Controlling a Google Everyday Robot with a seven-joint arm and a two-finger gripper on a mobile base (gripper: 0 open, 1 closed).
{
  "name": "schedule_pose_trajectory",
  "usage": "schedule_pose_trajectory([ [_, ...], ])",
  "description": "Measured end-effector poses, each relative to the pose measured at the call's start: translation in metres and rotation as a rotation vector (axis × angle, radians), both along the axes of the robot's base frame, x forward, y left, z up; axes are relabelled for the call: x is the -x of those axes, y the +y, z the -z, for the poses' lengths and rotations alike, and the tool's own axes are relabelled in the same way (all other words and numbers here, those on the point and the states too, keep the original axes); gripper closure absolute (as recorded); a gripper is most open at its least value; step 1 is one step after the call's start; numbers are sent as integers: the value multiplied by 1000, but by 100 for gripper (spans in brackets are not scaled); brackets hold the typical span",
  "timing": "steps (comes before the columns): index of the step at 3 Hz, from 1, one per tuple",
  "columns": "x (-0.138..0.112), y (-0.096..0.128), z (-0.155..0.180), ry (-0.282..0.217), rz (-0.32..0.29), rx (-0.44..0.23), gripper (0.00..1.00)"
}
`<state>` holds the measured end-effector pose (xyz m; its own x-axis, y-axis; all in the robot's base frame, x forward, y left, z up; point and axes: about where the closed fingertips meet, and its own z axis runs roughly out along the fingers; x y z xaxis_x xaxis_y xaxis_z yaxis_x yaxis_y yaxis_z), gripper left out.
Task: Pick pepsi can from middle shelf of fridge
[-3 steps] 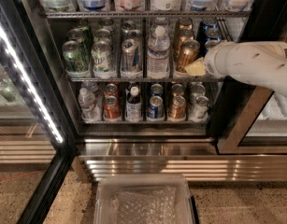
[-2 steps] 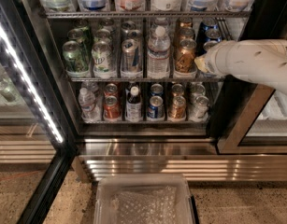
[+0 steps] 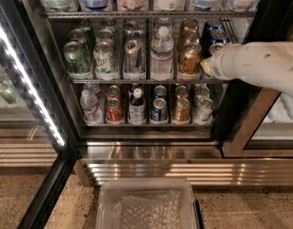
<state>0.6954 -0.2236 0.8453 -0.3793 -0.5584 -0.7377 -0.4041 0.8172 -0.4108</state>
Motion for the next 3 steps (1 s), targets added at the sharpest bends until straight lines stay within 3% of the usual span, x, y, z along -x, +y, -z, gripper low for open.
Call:
schedule_pose_trajectory([
  [1,0,0,-2,0,0,0,100],
  [2,23,5,-9,-47,-23,-24,100],
  [3,48,2,-41,-167,-25,-64,100],
])
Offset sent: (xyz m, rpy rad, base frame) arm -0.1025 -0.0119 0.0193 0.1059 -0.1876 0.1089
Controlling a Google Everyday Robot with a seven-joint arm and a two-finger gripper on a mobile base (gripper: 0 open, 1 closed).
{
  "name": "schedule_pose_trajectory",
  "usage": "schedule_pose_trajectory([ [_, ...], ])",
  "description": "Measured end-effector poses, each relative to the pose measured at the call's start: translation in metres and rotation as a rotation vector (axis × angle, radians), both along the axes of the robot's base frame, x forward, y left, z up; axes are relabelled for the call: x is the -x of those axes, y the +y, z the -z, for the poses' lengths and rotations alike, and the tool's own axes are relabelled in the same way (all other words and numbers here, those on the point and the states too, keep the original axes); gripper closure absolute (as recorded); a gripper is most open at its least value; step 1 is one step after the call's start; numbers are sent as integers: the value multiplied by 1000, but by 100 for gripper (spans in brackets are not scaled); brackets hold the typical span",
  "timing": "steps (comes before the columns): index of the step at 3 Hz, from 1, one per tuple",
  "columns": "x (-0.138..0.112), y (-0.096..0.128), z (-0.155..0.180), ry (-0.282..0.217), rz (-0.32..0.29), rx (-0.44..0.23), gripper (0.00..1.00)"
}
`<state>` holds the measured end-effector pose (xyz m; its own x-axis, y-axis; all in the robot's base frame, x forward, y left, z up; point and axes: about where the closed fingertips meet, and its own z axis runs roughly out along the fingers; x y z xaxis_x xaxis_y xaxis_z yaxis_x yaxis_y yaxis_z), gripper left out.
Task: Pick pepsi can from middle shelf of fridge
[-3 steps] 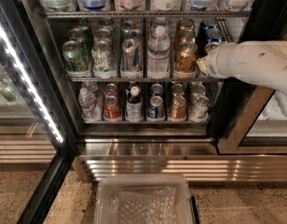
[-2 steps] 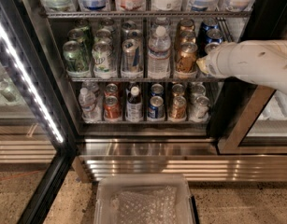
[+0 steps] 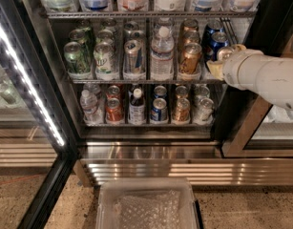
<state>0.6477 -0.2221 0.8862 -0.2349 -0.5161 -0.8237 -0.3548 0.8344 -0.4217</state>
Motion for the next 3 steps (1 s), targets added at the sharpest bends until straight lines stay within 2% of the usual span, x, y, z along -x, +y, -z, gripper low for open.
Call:
schedule_pose_trajectory([
  [2,6,-1,-66,-121,-46,-4,100],
  [3,6,-1,-66,-121,-46,-4,100],
])
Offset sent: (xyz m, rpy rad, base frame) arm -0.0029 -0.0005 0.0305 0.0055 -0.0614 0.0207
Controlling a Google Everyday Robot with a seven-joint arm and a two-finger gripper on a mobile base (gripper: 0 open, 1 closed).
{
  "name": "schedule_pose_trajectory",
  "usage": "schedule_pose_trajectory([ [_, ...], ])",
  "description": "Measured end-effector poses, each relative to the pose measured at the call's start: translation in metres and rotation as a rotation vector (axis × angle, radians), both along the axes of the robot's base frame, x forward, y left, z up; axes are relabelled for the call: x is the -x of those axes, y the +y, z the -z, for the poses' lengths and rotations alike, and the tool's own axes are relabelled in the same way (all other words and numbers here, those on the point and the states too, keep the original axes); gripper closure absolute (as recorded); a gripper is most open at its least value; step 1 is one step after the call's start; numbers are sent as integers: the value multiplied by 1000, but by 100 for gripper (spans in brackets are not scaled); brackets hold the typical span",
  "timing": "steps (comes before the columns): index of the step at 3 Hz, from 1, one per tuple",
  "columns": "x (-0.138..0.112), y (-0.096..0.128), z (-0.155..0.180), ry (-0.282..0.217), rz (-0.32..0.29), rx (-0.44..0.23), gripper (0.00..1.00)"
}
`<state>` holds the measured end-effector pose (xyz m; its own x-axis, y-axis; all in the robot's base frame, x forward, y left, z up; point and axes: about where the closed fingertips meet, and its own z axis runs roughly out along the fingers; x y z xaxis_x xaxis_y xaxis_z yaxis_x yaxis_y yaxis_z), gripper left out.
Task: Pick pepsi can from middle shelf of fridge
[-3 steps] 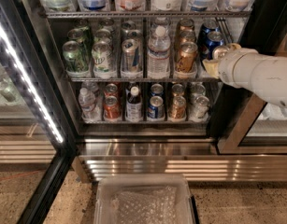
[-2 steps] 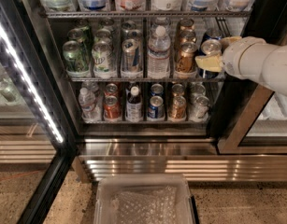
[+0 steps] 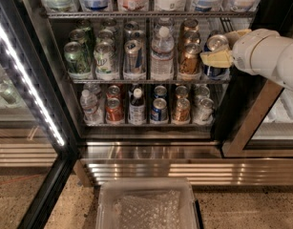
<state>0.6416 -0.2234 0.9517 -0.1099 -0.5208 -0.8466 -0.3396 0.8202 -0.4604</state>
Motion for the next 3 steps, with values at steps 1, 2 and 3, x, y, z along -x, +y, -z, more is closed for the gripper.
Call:
schedule_pose_trajectory([
  [1,12,7,-11,24,-32,-16,100],
  [2,43,3,-50,76,-49,-159,100],
  [3,81,4,-71,195,-64,-370,100],
])
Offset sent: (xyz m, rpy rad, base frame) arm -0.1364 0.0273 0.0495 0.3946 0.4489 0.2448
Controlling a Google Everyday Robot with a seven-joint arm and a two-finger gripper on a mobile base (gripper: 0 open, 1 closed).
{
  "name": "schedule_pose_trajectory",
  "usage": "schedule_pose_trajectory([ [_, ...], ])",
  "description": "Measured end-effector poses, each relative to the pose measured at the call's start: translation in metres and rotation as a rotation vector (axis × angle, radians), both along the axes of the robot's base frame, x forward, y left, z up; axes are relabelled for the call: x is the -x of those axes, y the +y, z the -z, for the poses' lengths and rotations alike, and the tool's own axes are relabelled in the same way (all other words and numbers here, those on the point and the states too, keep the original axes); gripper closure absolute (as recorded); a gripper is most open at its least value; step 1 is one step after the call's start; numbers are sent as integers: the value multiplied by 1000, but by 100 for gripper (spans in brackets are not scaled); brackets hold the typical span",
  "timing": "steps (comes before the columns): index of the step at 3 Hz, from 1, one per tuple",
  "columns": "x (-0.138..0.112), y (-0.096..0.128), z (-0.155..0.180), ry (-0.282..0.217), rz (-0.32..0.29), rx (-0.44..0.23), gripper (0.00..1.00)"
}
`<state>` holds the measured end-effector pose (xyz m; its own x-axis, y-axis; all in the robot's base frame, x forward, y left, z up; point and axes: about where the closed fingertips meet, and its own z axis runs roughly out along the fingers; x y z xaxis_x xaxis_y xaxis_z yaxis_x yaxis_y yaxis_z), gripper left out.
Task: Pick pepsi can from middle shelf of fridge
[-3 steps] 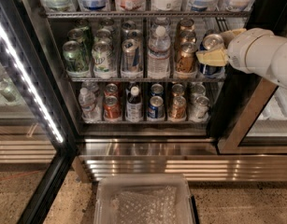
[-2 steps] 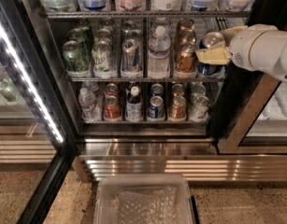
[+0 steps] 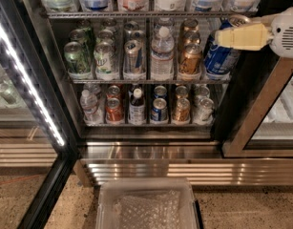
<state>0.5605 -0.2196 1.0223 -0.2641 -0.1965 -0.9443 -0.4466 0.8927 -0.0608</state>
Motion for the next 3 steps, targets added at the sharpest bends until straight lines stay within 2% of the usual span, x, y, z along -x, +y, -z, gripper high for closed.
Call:
schedule_pose_trajectory([
  [1,32,14,6,171,-44,-188,100],
  [2,49,31,15,248,-101,-205,100],
  [3,49,31,15,248,-101,-205,100],
])
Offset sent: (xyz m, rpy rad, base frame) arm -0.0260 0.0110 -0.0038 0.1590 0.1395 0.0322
